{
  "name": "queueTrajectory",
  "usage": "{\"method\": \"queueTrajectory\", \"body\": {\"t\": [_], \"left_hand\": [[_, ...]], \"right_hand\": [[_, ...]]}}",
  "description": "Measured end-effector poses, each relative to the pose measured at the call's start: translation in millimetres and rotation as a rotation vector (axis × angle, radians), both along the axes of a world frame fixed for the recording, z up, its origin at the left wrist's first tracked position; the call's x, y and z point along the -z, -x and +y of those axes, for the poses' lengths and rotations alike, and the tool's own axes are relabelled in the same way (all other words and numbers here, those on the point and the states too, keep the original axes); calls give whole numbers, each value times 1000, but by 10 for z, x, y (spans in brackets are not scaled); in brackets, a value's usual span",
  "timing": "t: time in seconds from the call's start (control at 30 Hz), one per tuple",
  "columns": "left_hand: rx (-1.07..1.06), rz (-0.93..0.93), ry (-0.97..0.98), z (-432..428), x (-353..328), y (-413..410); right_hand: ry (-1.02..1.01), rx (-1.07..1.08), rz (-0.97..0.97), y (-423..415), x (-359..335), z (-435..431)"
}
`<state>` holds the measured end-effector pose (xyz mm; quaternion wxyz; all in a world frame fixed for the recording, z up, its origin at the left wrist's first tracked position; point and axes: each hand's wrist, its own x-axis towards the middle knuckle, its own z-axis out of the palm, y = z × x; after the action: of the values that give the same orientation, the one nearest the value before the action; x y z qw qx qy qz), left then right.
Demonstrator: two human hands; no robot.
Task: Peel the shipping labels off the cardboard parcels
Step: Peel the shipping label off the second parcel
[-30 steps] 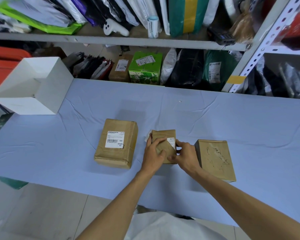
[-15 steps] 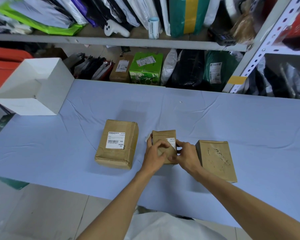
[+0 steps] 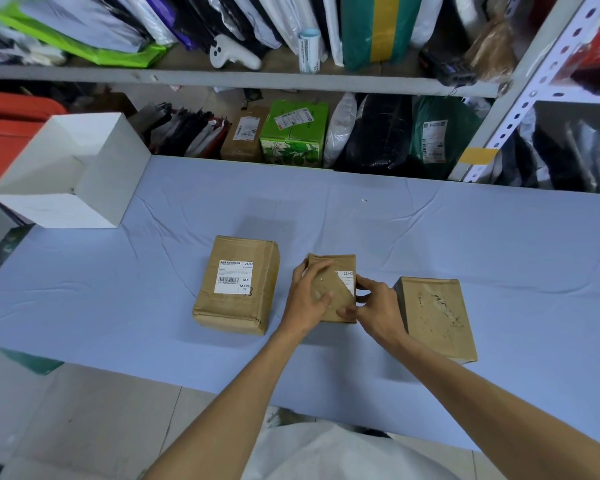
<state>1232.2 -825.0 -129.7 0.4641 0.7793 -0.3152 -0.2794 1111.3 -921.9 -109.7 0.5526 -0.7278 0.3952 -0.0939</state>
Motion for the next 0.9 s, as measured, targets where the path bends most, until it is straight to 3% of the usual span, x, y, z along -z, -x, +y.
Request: {"method": "queueTrajectory", "body": {"t": [0.23, 0.9], "left_hand": [[155, 12, -100, 21, -24, 38], [172, 108, -203, -57, -150, -94]], "right_hand": [[56, -47, 25, -17, -3, 7], [31, -49, 42, -7, 23, -51]]}}
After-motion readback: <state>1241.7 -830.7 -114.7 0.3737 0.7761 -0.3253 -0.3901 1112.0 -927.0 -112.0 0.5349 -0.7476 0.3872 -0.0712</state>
